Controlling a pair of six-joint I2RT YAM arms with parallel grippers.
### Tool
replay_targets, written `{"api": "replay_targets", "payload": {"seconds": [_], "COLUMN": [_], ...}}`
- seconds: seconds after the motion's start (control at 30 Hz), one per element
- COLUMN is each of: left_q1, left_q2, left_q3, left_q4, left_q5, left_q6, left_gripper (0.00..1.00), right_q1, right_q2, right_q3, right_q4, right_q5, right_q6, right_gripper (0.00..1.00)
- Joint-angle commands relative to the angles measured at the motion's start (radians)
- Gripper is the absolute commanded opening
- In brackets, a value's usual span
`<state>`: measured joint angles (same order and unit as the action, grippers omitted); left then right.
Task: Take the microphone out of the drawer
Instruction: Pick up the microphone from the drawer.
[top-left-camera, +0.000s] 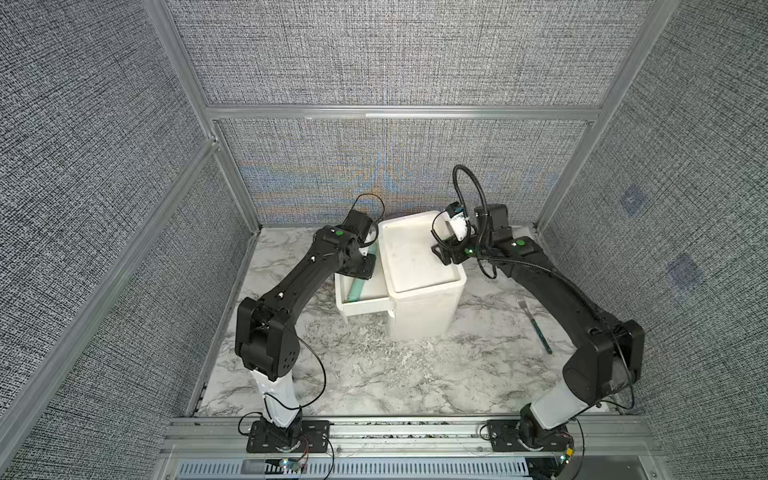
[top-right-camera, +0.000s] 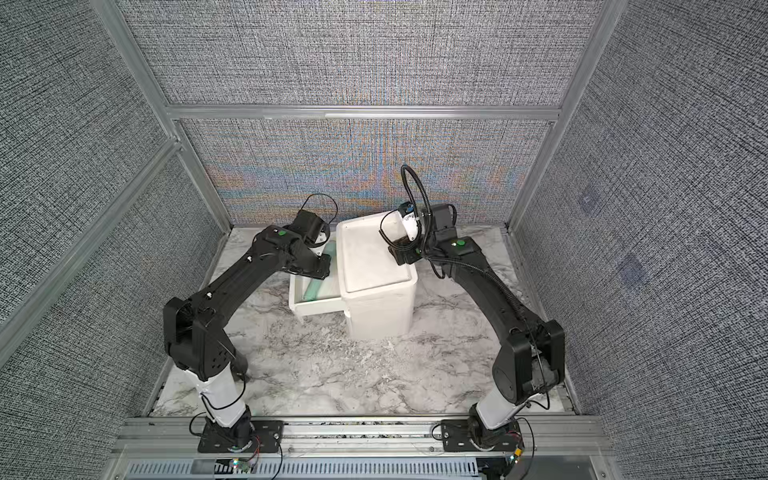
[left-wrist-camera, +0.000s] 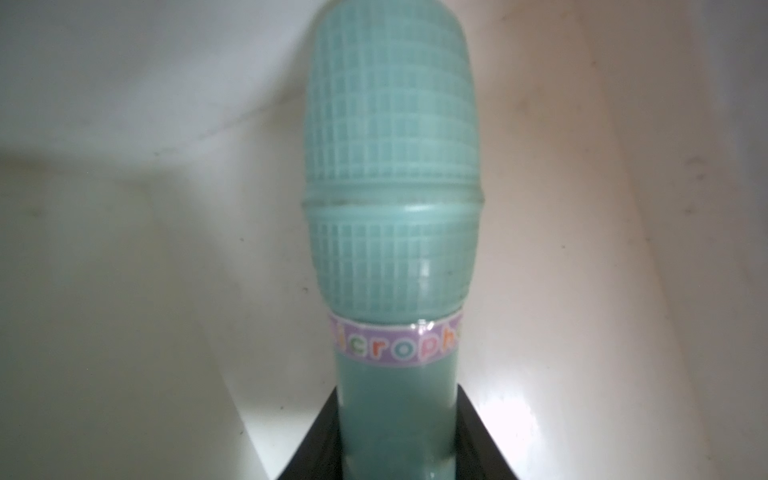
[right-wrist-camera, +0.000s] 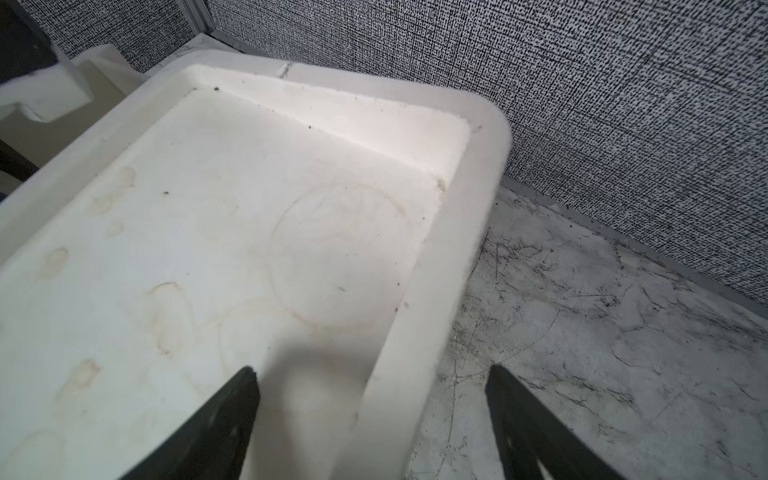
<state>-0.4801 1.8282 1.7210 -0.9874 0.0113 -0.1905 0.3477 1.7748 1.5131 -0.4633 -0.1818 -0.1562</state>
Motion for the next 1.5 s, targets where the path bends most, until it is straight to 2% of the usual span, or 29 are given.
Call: {"api": "replay_targets", "payload": {"seconds": [0.0,0.2,0.33,0.5,0.87,1.0,1.47], "left_q1": [0.006,0.005,0.005,0.004,0.005,0.006,0.013], "left_q2": [-0.004,0.011,0.013,0.013,-0.006,-0.004,-0.004], "left_q3": [-0.001,0.006,0.005,0.000,0.014,0.036,0.132], "left_q4": [-0.050,-0.045,-0.045,-0.048,-0.058,-0.079,-0.161], "left_q5": [-0.022,-0.016,-0.016,-0.025,-0.036,-0.047,-0.076], "left_q6": [0.024,0.027,0.028,0.028,0.027,0.028,0.017], "left_gripper": [0.50,0.58,0.58,0.43,0.18,0.00,0.00], "right_q1": [0.001,0.001,0.000,0.001,0.001,0.002,0.001], "right_q2": [0.003,0.001,0.001,0.002,0.003,0.003,0.003], "right_q3": [-0.004,-0.005,-0.006,-0.005,-0.002,-0.004,-0.002], "right_q4": [-0.063,-0.064,-0.065,-0.065,-0.065,-0.064,-0.065], "right_q5": [0.028,0.030,0.031,0.031,0.030,0.030,0.028], "right_q6": [-0.026,-0.027,-0.027,-0.027,-0.028,-0.029,-0.032], "right_gripper": [0.87,0.87,0.87,0.87,0.87,0.87,0.87]}}
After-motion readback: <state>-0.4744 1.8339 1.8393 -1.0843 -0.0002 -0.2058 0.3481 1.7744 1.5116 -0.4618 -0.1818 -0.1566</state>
